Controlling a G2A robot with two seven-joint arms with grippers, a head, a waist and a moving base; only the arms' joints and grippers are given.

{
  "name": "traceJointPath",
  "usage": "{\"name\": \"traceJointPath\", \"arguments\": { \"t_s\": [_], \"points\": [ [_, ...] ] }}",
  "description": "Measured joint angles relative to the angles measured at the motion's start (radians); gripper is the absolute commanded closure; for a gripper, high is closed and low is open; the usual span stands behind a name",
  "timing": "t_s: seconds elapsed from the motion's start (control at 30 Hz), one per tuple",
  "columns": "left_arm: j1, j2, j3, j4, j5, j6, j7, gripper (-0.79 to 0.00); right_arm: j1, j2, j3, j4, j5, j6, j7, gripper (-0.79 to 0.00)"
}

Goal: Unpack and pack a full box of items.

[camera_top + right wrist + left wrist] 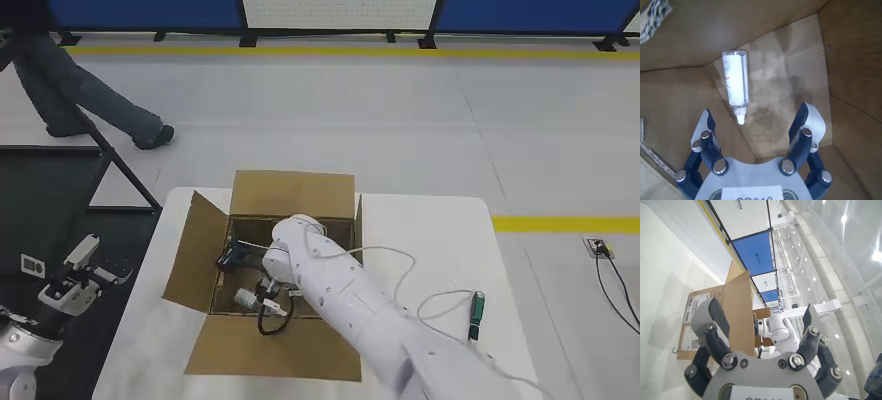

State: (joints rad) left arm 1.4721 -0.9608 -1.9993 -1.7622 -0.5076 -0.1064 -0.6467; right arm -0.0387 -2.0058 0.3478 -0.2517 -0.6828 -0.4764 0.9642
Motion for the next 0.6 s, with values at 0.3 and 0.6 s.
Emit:
{"name": "traceJointPath", "arguments": {
  "t_s": [0.3,0.6],
  "points": [
    [0.007,-0.004,-0.002,0.005,-0.009,0.006,0.028,-0.785,-0.030,-0.007,-0.018,-0.002,0.006,-0.021,-0.010,-0.785],
    [0.000,-0.005,-0.009,0.023,-0.015,0.012,0.032,-0.785,-0.054,-0.010,-0.046,0.006,0.006,-0.004,-0.034,-0.785]
  ]
}}
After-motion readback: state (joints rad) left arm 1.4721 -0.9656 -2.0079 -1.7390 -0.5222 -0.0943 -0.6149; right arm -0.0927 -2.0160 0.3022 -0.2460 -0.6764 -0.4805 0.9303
